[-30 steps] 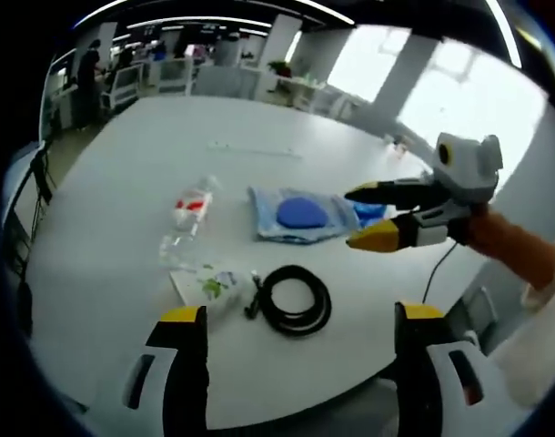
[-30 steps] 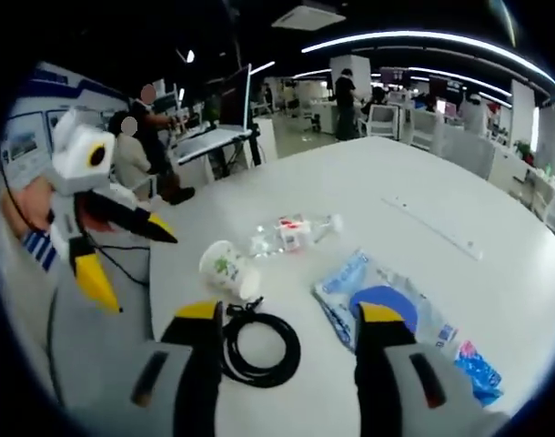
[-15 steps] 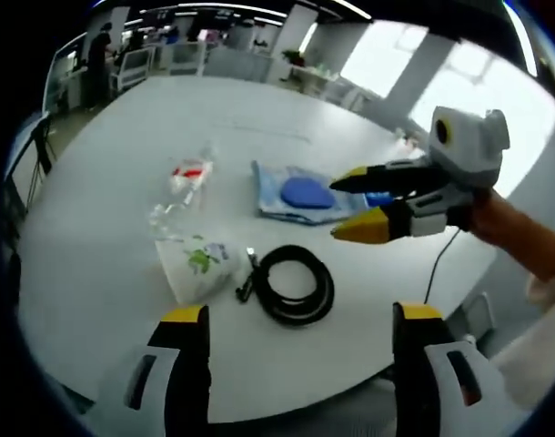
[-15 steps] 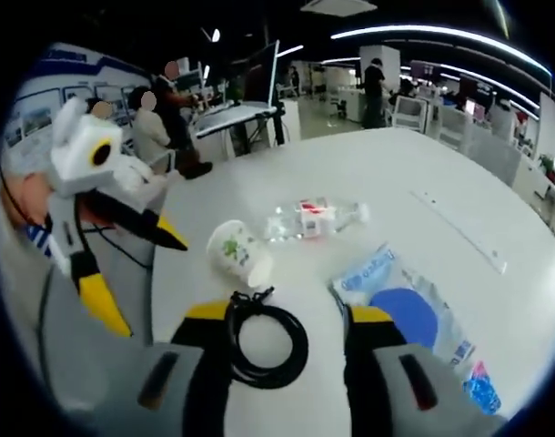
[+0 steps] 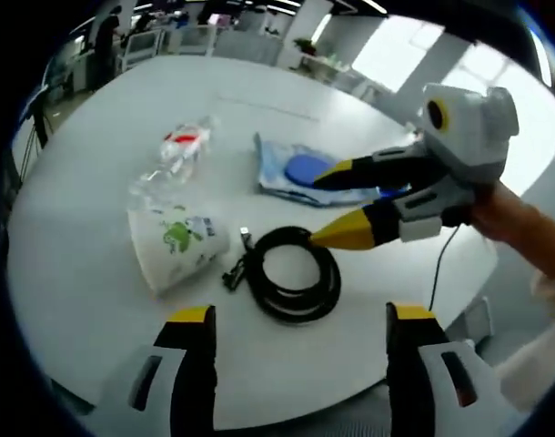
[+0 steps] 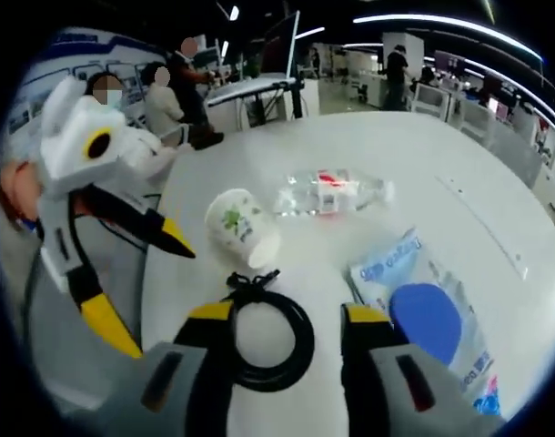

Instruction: Arrange the tabletop items into an orderly group along one side of the table until the central work area is clear of visible clutter.

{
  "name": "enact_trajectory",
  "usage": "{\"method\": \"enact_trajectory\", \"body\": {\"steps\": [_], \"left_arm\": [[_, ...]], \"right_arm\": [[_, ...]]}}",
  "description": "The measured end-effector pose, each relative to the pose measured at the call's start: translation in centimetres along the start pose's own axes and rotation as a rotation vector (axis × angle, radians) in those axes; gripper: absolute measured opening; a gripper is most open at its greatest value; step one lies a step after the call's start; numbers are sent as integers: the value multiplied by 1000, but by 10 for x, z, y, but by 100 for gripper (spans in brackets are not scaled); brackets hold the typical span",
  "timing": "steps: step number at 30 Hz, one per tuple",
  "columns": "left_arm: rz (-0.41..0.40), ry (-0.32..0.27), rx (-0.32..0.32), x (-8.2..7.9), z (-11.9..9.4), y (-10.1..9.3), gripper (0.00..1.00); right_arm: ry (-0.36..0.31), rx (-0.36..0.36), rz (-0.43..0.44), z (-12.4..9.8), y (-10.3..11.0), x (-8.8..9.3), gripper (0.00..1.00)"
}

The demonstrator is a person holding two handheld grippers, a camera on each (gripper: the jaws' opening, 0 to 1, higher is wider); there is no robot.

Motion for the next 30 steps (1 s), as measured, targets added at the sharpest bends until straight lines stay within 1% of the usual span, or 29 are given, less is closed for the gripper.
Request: {"method": "enact_trajectory", "body": {"steps": [6,7,10,11,13,14,16,21,23,25,26,29,30], "left_arm": [[-22,2,-17,3,9,4,70],[-25,13,-29,4,10,5,69],[-22,7,-37,6,13,7,65],[-29,25,-44,8,14,7,64],[-23,24,-49,10,16,8,60],[-17,38,-57,12,17,9,58],[-25,30,-61,12,20,9,56],[-22,53,-80,12,26,11,50],[-20,50,-86,11,30,14,48],[-23,54,-89,12,32,15,46],[-20,59,-104,12,32,17,44],[-25,65,-107,14,35,18,39],[-25,80,-112,16,35,19,38]], "right_arm": [[30,-20,-11,11,-2,8,41],[45,-27,-9,13,0,10,40],[51,-35,-15,17,2,12,39],[56,-37,-17,18,2,14,39],[62,-39,-17,19,1,16,37],[66,-40,-20,20,1,17,36],[73,-37,-20,22,0,19,35],[80,-39,-25,26,-2,22,35],[91,-40,-26,27,-3,23,34],[87,-41,-28,28,-3,23,34],[91,-42,-27,28,-4,24,33],[90,-41,-25,30,-5,25,32],[97,-43,-22,30,-5,26,31]]}}
Point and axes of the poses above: the point that each gripper's makers call its tool centre point, and the gripper's own axes: z roughly forward along the fingers, y roughly to its left, x roughly out of its underside, the point moved 7 cm from there along -z, roughly backward along the fingers, and after that the axes turned 15 degrees about -y, right-handed, at the moved point
